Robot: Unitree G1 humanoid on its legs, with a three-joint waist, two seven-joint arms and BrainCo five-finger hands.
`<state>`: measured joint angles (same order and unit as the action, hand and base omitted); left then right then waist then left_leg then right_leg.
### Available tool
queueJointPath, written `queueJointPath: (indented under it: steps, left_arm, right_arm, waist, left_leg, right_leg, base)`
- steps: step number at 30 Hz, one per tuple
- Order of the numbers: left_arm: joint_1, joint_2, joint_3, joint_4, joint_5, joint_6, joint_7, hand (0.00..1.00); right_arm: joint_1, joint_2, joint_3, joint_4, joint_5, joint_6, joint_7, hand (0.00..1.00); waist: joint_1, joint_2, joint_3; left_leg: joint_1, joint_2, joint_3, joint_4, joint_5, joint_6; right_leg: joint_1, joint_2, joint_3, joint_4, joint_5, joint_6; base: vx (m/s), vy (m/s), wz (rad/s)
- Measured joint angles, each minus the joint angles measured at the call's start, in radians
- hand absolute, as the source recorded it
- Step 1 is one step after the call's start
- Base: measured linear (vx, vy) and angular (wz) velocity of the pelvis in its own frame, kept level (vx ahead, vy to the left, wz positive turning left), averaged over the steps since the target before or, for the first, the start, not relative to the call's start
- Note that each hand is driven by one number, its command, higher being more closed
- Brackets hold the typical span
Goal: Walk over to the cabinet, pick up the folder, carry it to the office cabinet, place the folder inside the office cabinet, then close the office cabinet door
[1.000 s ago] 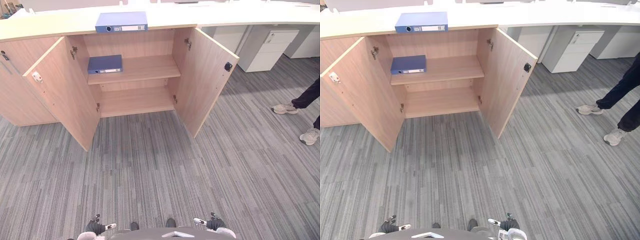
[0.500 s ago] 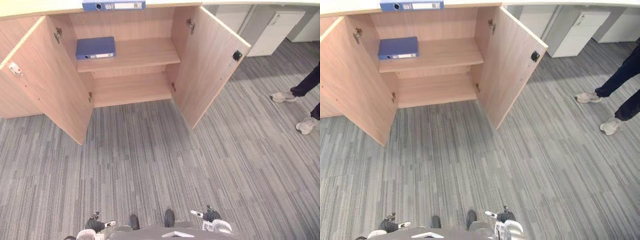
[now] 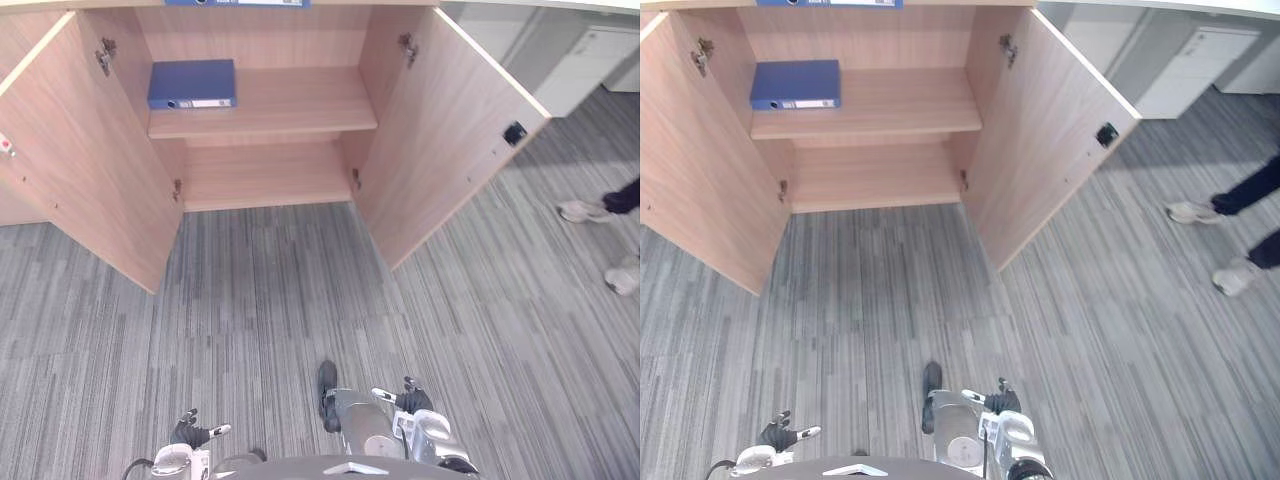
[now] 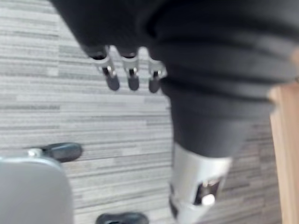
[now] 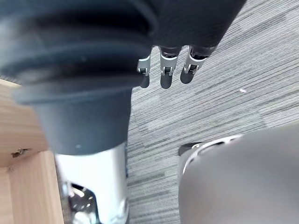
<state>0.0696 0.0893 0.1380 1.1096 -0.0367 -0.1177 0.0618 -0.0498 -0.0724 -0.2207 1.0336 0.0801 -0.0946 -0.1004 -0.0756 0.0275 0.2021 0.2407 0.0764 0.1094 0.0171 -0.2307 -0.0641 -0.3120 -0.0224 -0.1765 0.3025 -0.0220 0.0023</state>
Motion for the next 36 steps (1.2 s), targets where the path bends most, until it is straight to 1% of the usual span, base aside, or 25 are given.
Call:
queueJointPath:
  steps: [1,3,4,5,7,9,10,13,15,16,17,19,21,23,24,25,27,29,30,31,32,33,34,35,36]
  left_arm:
    - [-0.006,-0.022,0.022,-0.014,0.0,-0.007,-0.001,0.0]
    - [-0.012,-0.054,0.075,-0.043,-0.002,-0.009,-0.001,0.0]
    - [-0.012,-0.071,0.106,-0.067,-0.002,-0.01,0.0,0.0]
    - [-0.014,-0.083,0.119,-0.087,-0.004,-0.013,0.0,0.0]
    - [-0.025,-0.086,0.12,-0.111,-0.003,-0.013,0.0,0.0]
    - [-0.033,-0.091,0.122,-0.116,-0.002,-0.014,0.0,0.0]
    - [-0.039,-0.089,0.122,-0.115,-0.002,-0.014,0.0,0.0]
    - [-0.045,-0.086,0.115,-0.113,-0.001,-0.014,0.0,0.0]
    - [-0.042,-0.086,0.096,-0.104,-0.003,-0.015,0.0,0.0]
    - [-0.043,-0.085,0.094,-0.101,-0.003,-0.017,0.0,0.0]
    - [-0.046,-0.074,0.093,-0.096,-0.002,-0.02,-0.002,0.0]
    - [-0.046,-0.037,0.079,-0.085,-0.002,-0.02,-0.003,0.0]
    - [-0.046,-0.034,0.077,-0.072,-0.002,-0.02,-0.003,0.0]
    - [-0.043,-0.027,0.057,-0.048,-0.004,-0.01,-0.001,0.0]
    - [-0.043,-0.02,0.047,-0.037,-0.006,-0.009,-0.001,0.0]
    - [-0.042,-0.007,0.028,-0.025,-0.009,-0.005,-0.001,0.0]
    - [-0.034,-0.008,0.026,-0.025,-0.014,-0.002,0.0,0.0]
    - [-0.029,-0.016,0.028,-0.023,-0.021,-0.001,0.0,0.0]
    - [-0.029,-0.017,0.028,-0.023,-0.022,-0.001,0.001,0.0]
    - [-0.024,-0.017,0.026,-0.023,-0.023,-0.001,0.0,0.0]
    - [-0.02,-0.013,0.026,-0.024,-0.024,-0.002,-0.001,0.0]
    - [-0.029,-0.031,0.042,-0.012,-0.023,0.0,0.002,0.0]
    - [-0.027,-0.053,0.05,-0.007,-0.021,-0.001,-0.002,0.0]
    - [-0.026,-0.07,0.059,-0.006,-0.02,-0.001,-0.001,0.0]
    - [-0.025,-0.105,0.081,-0.008,-0.018,-0.002,-0.001,0.0]
  right_arm:
    - [0.0,-0.004,-0.019,0.0,0.003,0.0,0.0,0.0]
    - [0.01,-0.005,-0.026,-0.016,0.016,0.008,-0.012,0.0]
    - [0.038,-0.003,-0.016,-0.039,0.024,0.011,-0.014,0.0]
    - [0.057,0.002,-0.01,-0.051,0.031,0.011,-0.015,0.0]
    - [0.071,0.011,-0.01,-0.073,0.031,0.011,-0.017,0.0]
    - [0.066,0.016,-0.019,-0.075,0.032,0.012,-0.018,0.0]
    - [0.066,0.024,-0.028,-0.075,0.032,0.012,-0.018,0.0]
    - [0.066,0.035,-0.039,-0.073,0.032,0.012,-0.019,0.0]
    - [0.065,0.028,-0.037,-0.065,0.031,0.011,-0.02,0.0]
    - [0.064,0.025,-0.036,-0.056,0.03,0.011,-0.02,0.0]
    - [0.061,0.039,-0.035,-0.029,0.03,0.012,-0.019,0.0]
    - [0.069,0.065,-0.037,-0.001,0.029,0.011,-0.019,0.0]
    - [0.069,0.059,-0.037,0.011,0.029,0.012,-0.018,0.0]
    - [0.061,0.055,-0.036,0.003,0.029,0.009,-0.017,0.0]
    - [0.048,0.053,-0.033,0.003,0.029,0.008,-0.017,0.0]
    - [0.044,0.051,-0.018,0.003,0.028,0.009,-0.017,0.0]
    - [0.03,0.04,0.011,0.003,0.016,0.008,-0.016,0.0]
    - [0.021,0.031,0.017,-0.002,0.003,0.005,-0.014,0.0]
    - [0.02,0.03,0.02,-0.005,0.002,0.003,-0.014,0.0]
    - [0.019,0.03,0.024,-0.005,0.003,0.002,-0.013,0.0]
    - [0.03,0.031,0.027,-0.003,0.002,0.003,-0.014,0.0]
    - [0.03,0.02,0.018,0.0,0.013,-0.003,-0.012,0.0]
    - [0.028,-0.001,0.017,0.003,0.008,-0.006,-0.013,0.0]
    - [0.034,-0.009,0.01,0.004,0.007,-0.006,-0.013,0.0]
    - [0.034,-0.021,-0.003,0.001,0.008,-0.007,-0.012,0.0]
  waist:
    - [0.0,0.012,0.006]
    - [0.0,0.016,0.017]
    - [0.012,0.014,0.019]
    - [0.03,0.004,0.025]
    - [0.048,-0.005,0.024]
    - [0.063,-0.001,0.022]
    - [0.074,-0.004,0.024]
    - [0.078,-0.015,0.029]
    - [0.087,-0.007,0.023]
    - [0.092,-0.007,0.022]
    - [0.096,-0.034,0.003]
    - [0.088,-0.081,-0.018]
    - [0.094,-0.082,-0.021]
    - [0.081,-0.071,-0.014]
    - [0.073,-0.072,-0.015]
    - [0.062,-0.072,-0.015]
    - [0.058,-0.062,-0.015]
    - [0.05,-0.042,-0.009]
    - [0.049,-0.041,-0.008]
    - [0.041,-0.043,-0.009]
    - [0.036,-0.062,-0.016]
    - [0.043,-0.049,-0.017]
    - [0.045,-0.008,-0.025]
    - [0.043,0.003,-0.032]
    - [0.044,0.036,-0.035]
  left_leg:
    - [-0.056,0.013,0.005,0.112,-0.007,-0.015]
    - [-0.201,0.061,0.029,0.461,-0.009,-0.046]
    - [-0.272,0.119,0.084,0.678,-0.009,-0.053]
    - [-0.316,0.18,0.15,0.811,-0.012,-0.047]
    - [-0.378,0.23,0.227,0.854,-0.021,-0.032]
    - [-0.435,0.239,0.275,0.78,-0.022,-0.031]
    - [-0.465,0.225,0.285,0.689,-0.022,-0.03]
    - [-0.489,0.142,0.261,0.407,0.016,-0.028]
    - [-0.488,0.08,0.189,0.187,0.169,-0.023]
    - [-0.481,0.074,0.176,0.189,0.221,-0.005]
    - [-0.472,0.045,0.179,0.199,0.233,0.03]
    - [-0.464,0.016,0.201,0.233,0.165,0.042]
    - [-0.415,0.015,0.233,0.251,0.11,0.045]
    - [-0.306,-0.006,0.264,0.223,0.068,0.069]
    - [-0.28,-0.011,0.263,0.218,0.059,0.072]
    - [-0.23,-0.017,0.264,0.2,0.054,0.074]
    - [-0.171,-0.012,0.264,0.164,0.054,0.074]
    - [-0.132,0.014,0.245,0.134,0.055,0.073]
    - [-0.126,0.019,0.241,0.129,0.055,0.073]
    - [-0.106,0.017,0.223,0.112,0.058,0.06]
    - [-0.082,-0.006,0.202,0.098,0.055,0.036]
    - [-0.043,0.001,0.172,0.081,0.021,-0.015]
    - [-0.029,0.025,0.167,0.072,0.022,-0.022]
    - [-0.026,0.032,0.167,0.071,0.024,-0.026]
    - [-0.032,0.056,0.166,0.106,0.034,-0.041]
  right_leg:
    - [0.015,0.002,-0.012,-0.007,-0.023,-0.01]
    - [0.098,0.008,-0.026,-0.061,-0.039,-0.02]
    - [0.171,0.019,-0.041,-0.094,-0.052,-0.027]
    - [0.239,0.026,-0.047,-0.113,-0.072,-0.04]
    - [0.302,0.027,-0.042,-0.143,-0.093,-0.042]
    - [0.343,0.024,-0.026,-0.181,-0.092,-0.04]
    - [0.366,0.016,-0.019,-0.204,-0.091,-0.038]
    - [0.417,-0.026,-0.005,-0.236,-0.107,-0.008]
    - [0.448,-0.046,0.022,-0.253,-0.134,0.037]
    - [0.453,-0.051,0.036,-0.253,-0.144,0.052]
    - [0.462,-0.082,0.061,-0.253,-0.156,0.066]
    - [0.462,-0.118,0.07,-0.223,-0.155,0.066]
    - [0.398,-0.135,0.118,-0.04,-0.157,0.068]
    - [0.234,-0.168,0.168,0.378,-0.148,0.13]
    - [0.201,-0.17,0.164,0.461,-0.165,0.137]
    - [0.151,-0.167,0.146,0.556,-0.206,0.123]
    - [0.082,-0.141,0.088,0.552,-0.258,0.08]
    - [0.007,-0.069,0.055,0.366,-0.266,0.049]
    - [-0.008,-0.053,0.058,0.297,-0.251,0.041]
    - [-0.01,-0.03,0.065,0.119,-0.17,0.03]
    - [0.013,-0.028,0.09,-0.036,-0.021,0.025]
    - [0.01,-0.02,0.104,-0.014,0.073,-0.001]
    - [0.018,0.002,0.105,-0.001,0.053,-0.007]
    - [0.024,0.008,0.104,-0.01,0.029,-0.004]
    - [0.045,0.017,0.082,-0.017,-0.001,-0.011]
  base:
    - [0.4,-0.248,0.37]
    - [0.41,-0.236,0.38]
    - [0.4,-0.206,0.17]
    - [0.38,-0.194,0.05]
    - [0.31,-0.129,-0.1]
    - [0.31,-0.038,-0.27]
    - [0.36,0.045,-0.32]
    - [0.33,0.148,-0.16]
    - [0.32,0.256,-0.32]
    - [0.33,0.28,-0.44]
    - [0.27,0.213,-0.3]
    - [0.38,0.251,-0.25]
    - [0.38,0.262,-0.49]
    - [0.37,0.258,-0.4]
    - [0.35,0.158,0.01]
    - [0.35,0.102,0.18]
    - [0.35,0.051,0.17]
    - [0.37,-0.044,0.26]
    - [0.36,-0.1,0.36]
    - [0.39,-0.115,0.43]
    - [0.47,-0.169,0.49]
    - [0.47,-0.157,0.34]
    - [0.36,-0.144,0.18]
    - [0.32,-0.129,0.13]
    - [0.23,-0.125,0.19]
